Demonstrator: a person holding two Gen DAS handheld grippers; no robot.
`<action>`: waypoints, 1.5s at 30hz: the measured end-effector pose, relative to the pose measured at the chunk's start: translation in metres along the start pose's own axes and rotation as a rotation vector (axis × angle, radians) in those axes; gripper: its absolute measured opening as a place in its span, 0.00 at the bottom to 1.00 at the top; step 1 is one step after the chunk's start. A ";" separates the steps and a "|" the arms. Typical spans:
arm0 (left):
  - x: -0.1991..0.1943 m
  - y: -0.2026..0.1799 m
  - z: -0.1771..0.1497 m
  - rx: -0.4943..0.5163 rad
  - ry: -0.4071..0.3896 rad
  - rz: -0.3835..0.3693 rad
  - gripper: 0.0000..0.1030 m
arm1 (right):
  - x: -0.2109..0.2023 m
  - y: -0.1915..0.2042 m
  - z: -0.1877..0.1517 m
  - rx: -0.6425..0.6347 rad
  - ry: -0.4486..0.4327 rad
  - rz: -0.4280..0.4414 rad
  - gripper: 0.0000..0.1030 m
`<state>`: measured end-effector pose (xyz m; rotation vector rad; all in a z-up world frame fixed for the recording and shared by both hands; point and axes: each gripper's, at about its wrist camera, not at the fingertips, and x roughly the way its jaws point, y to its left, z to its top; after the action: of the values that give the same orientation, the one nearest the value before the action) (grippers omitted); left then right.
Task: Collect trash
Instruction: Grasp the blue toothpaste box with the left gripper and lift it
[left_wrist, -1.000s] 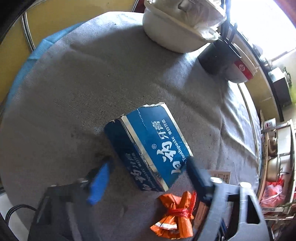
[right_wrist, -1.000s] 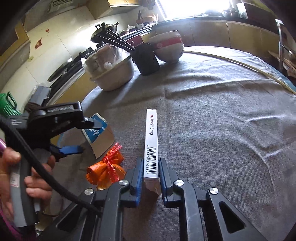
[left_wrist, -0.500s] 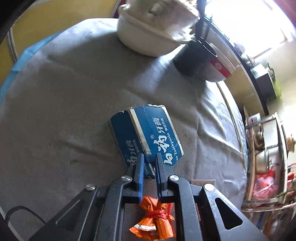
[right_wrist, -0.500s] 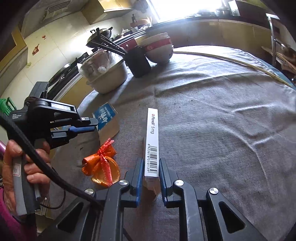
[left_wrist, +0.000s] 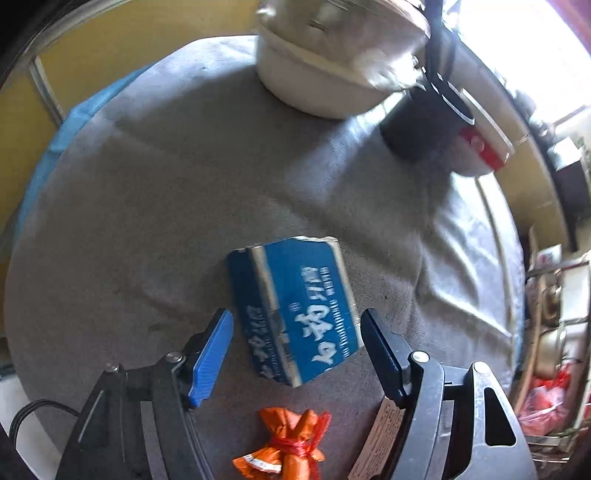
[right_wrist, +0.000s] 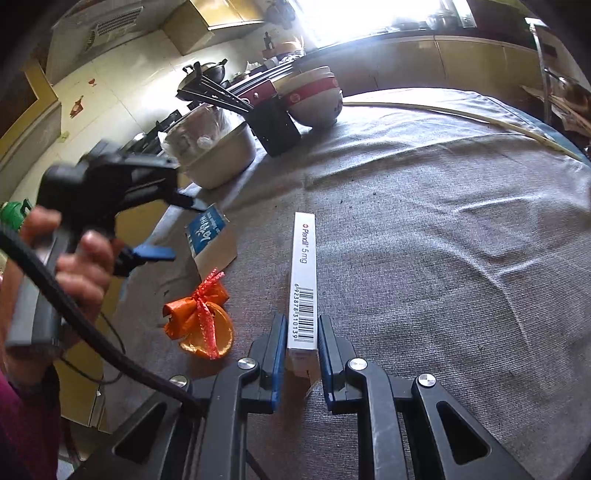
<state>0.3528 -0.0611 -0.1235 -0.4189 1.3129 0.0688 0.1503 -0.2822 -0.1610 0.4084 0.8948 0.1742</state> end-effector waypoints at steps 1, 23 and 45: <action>0.000 -0.006 0.002 0.009 -0.002 0.017 0.70 | 0.000 -0.002 -0.001 0.000 -0.001 0.003 0.18; 0.000 0.014 -0.002 0.122 0.001 0.052 0.61 | -0.025 0.006 -0.003 -0.046 -0.056 0.023 0.17; -0.144 0.050 -0.189 0.480 -0.244 -0.008 0.61 | -0.157 0.011 -0.077 0.001 -0.210 -0.019 0.17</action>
<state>0.1259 -0.0519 -0.0369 -0.0043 1.0431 -0.1947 -0.0067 -0.3007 -0.0856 0.4110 0.6923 0.1109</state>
